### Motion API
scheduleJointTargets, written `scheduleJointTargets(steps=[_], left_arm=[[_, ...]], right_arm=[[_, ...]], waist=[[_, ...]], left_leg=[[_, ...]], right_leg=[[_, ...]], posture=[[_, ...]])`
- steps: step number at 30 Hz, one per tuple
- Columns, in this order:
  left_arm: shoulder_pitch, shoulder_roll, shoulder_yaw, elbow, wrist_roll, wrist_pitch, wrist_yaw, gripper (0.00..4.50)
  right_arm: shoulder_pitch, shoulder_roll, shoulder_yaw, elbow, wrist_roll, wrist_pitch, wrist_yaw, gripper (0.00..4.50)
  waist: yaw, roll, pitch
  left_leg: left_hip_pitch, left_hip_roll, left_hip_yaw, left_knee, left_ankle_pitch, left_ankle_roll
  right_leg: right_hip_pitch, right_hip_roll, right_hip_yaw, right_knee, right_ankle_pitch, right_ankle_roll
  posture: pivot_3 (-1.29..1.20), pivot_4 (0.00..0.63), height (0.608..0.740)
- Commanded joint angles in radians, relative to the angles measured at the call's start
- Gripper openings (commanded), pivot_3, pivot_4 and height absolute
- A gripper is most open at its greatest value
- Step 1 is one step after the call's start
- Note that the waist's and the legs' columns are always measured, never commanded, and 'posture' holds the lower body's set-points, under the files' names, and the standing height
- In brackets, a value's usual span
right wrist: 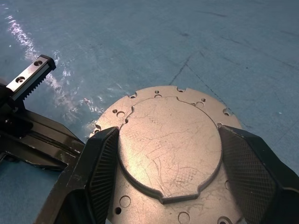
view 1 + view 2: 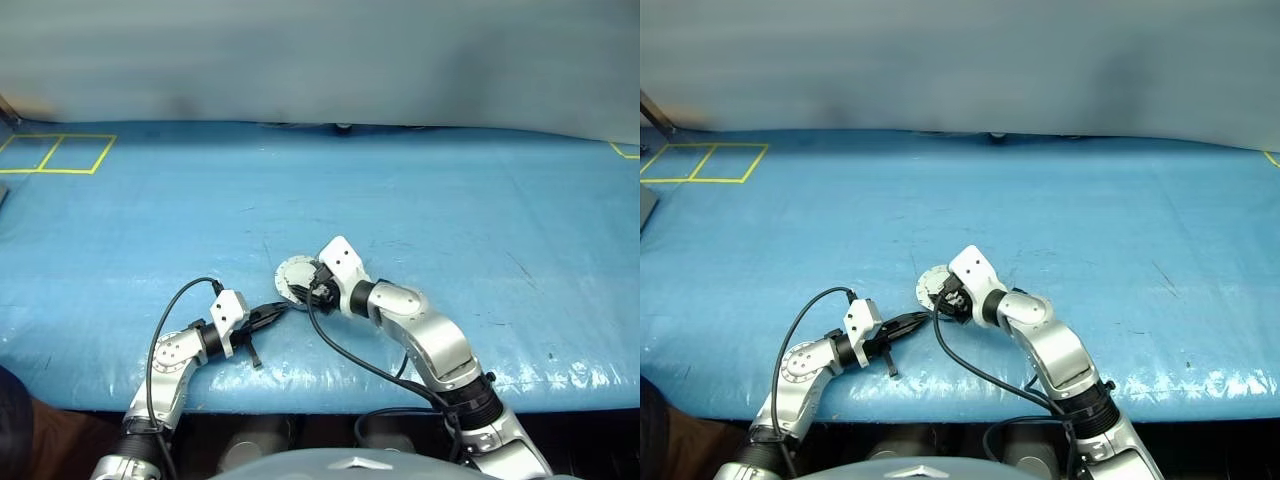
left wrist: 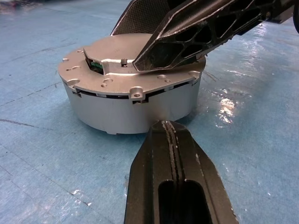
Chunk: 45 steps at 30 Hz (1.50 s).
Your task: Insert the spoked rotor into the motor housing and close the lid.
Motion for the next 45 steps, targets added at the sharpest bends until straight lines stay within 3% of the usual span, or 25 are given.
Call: scheduleJointTargets(steps=[1,45], left_arm=[[-0.010,-0.002,-0.001,-0.008,-0.005,-0.007,0.013,0.00],[0.003,-0.001,-0.004,-0.015,-0.007,0.001,0.011,0.00]], right_arm=[[-0.004,0.000,0.013,-0.020,0.022,0.019,0.012,3.02],[0.001,-0.042,0.030,0.098,-0.001,-0.050,0.023,3.02]], waist=[[0.000,0.000,0.000],[0.001,0.000,0.000]], left_leg=[[0.000,0.000,0.000,0.000,0.000,0.000],[0.001,0.000,-0.001,-0.002,0.001,-0.001]], right_leg=[[0.000,0.000,0.000,0.000,0.000,0.000],[0.000,0.000,-0.001,0.000,0.000,0.000]], posture=[[0.00,0.150,0.740],[0.00,0.150,0.740]])
